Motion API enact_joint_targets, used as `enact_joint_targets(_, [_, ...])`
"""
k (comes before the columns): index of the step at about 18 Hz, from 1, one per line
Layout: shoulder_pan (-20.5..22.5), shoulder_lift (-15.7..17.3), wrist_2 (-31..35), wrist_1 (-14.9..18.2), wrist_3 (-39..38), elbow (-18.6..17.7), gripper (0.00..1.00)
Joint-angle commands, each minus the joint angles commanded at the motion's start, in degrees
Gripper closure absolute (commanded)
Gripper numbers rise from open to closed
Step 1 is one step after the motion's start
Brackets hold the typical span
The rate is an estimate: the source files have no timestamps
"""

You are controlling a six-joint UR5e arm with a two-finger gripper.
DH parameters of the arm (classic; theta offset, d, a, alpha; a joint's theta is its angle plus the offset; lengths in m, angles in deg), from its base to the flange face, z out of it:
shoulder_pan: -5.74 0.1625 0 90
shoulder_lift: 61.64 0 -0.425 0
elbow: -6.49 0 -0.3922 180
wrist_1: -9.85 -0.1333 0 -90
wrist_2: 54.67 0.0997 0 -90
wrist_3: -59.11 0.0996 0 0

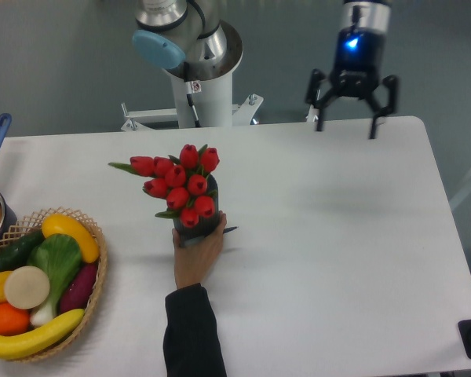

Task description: Insert the flowers into the vase

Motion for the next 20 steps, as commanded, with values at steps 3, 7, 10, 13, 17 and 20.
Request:
enact_joint_targets(3, [0.4, 0.0, 1.0, 5.0, 3.6, 3.2, 0.00])
enact_joint_targets(7, [2.0, -0.2, 6.8, 14.7, 15.5, 7.6, 0.00])
enact_joint_targets(10, [5.0, -0.7, 9.2, 24.1, 23.4, 11.9, 0.00])
enact_joint_targets(13, [6.3, -3.0, 12.7, 31.9, 31.9, 17.0, 0.00])
enact_joint_targets(17, [7.6, -4.6, 19.4, 37.8, 39.6, 21.9, 0.00])
enact_joint_targets(20, [7.9, -5.4, 19.8, 38.1, 42.1, 22.3, 0.00])
